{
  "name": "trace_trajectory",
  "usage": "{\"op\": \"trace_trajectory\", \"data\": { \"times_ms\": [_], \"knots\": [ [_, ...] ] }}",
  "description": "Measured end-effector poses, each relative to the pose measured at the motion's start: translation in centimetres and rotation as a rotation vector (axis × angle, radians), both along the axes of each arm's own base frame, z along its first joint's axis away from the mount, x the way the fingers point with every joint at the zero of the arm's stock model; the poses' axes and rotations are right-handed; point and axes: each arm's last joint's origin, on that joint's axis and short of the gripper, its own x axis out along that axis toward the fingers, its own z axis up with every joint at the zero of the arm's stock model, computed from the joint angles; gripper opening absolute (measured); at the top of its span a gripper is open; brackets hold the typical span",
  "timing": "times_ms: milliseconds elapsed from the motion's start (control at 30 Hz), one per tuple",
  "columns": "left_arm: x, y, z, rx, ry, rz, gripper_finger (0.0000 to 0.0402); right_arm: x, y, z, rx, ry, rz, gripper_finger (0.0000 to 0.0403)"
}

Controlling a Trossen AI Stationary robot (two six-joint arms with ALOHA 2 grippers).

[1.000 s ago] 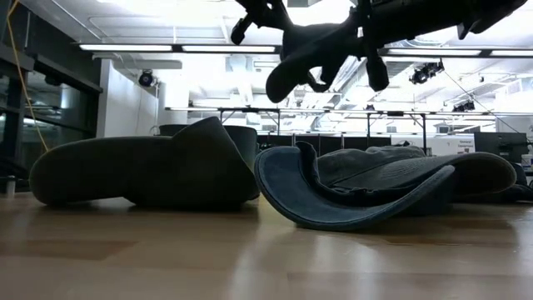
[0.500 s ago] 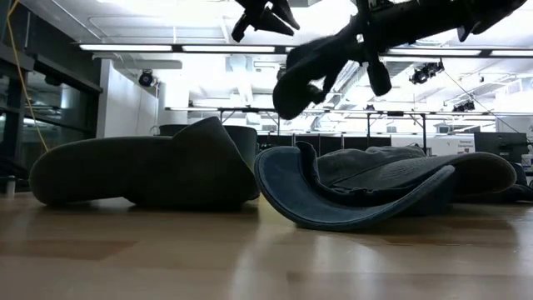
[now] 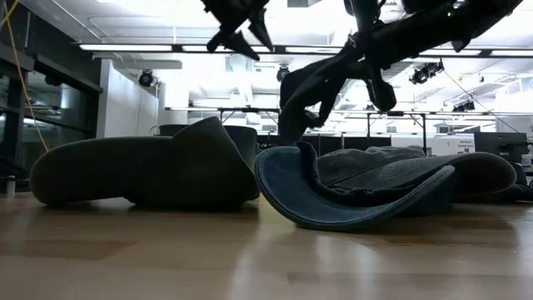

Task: Pick & Place hat
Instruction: Put the left blue cap into the yellow bin

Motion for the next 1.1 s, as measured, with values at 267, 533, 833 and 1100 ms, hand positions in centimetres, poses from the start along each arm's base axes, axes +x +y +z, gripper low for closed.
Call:
{"op": "trace_trajectory", "data": {
  "times_ms": [267, 533, 833, 1100],
  "knots": [
    [-0.4, 0.7, 0.4, -0.13, -0.069, -0.256, 0.0193, -1.0, -4.2, -0.2, -0.041, 0.028, 0.156, 0.0003],
    [0.2, 0.3, 1.3, -0.143, -0.192, -0.45, 0.0193, -2.7, -7.8, -0.3, -0.049, -0.002, 0.28, 0.0003],
    [0.6, 0.0, 2.7, -0.137, -0.344, -0.629, 0.0193, -2.4, -10.8, -3.1, 0.028, 0.012, 0.336, 0.0003],
    [0.7, -0.2, 3.0, -0.165, -0.374, -0.678, 0.0193, -1.6, -13.1, -5.4, 0.084, -0.066, 0.395, 0.0003]
  ]
}}
